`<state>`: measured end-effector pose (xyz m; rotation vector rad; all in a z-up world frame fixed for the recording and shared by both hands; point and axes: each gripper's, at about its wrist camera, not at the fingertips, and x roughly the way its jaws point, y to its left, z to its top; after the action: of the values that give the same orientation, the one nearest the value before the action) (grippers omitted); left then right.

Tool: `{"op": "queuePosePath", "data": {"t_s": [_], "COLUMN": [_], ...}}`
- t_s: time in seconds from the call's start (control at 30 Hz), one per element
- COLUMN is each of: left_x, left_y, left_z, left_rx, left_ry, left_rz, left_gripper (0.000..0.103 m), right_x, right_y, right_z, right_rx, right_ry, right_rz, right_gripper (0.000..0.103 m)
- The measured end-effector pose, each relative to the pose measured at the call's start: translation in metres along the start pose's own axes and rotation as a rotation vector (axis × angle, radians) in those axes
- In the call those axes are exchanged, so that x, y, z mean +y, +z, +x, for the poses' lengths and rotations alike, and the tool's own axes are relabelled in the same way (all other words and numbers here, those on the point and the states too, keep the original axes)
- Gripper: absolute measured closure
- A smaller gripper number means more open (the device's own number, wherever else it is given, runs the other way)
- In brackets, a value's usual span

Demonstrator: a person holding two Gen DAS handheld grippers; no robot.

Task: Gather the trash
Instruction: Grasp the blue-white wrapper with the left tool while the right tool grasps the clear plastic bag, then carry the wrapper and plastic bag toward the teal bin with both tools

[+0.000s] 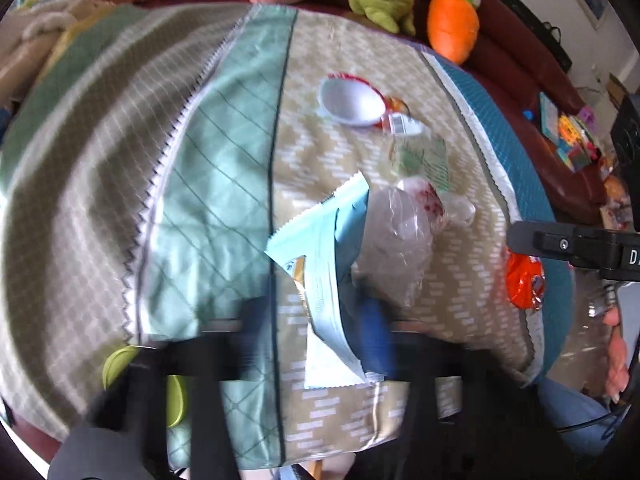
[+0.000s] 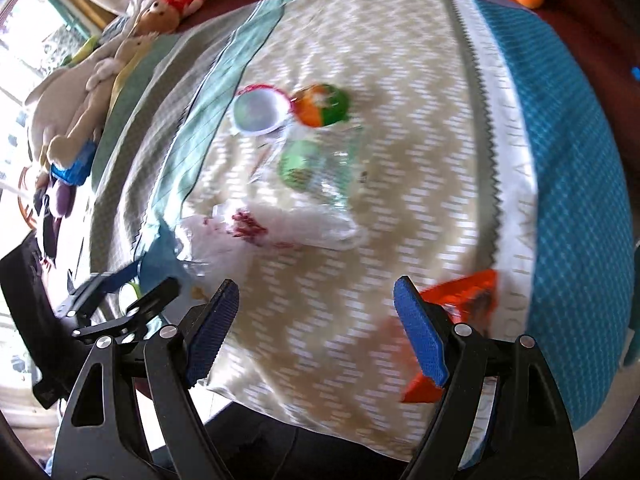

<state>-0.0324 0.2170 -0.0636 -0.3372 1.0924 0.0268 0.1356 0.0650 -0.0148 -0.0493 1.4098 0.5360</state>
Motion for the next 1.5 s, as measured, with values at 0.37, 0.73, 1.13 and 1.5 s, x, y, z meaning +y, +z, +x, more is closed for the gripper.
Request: {"op": "queuePosePath", "data": {"t_s": [0.37, 0.73, 1.13, 1.5], "left_x": [0.024, 0.024, -0.021, -0.127], "left_y": [0.020, 0.018, 0.030, 0.062], "left_z": [-0.005, 0.013, -0.013, -0.008], "left_rx": [-0.044, 0.006, -0.069, -0.095], "left_ry": [0.019, 0.049, 0.034, -0.048], "left_rz": [-0.043, -0.062, 0.014, 0.172], "left_gripper": [0.086, 0.072, 0.082, 0.081], "right_x": [0.035, 0.030, -0.012, -0.104], "right_y": [0.033, 0.029, 0.013, 0.001], "right_z": [0.034, 0.066, 0.014, -0.077], "right_rx": [0.012, 0.022, -0.075, -0.299], "right_ry": [0.060, 0.107, 0.184, 0.156], "right_rz": [-0.072, -0.071, 0.023, 0.185], "right_gripper": [0.027, 0.063, 0.084, 0.084]}}
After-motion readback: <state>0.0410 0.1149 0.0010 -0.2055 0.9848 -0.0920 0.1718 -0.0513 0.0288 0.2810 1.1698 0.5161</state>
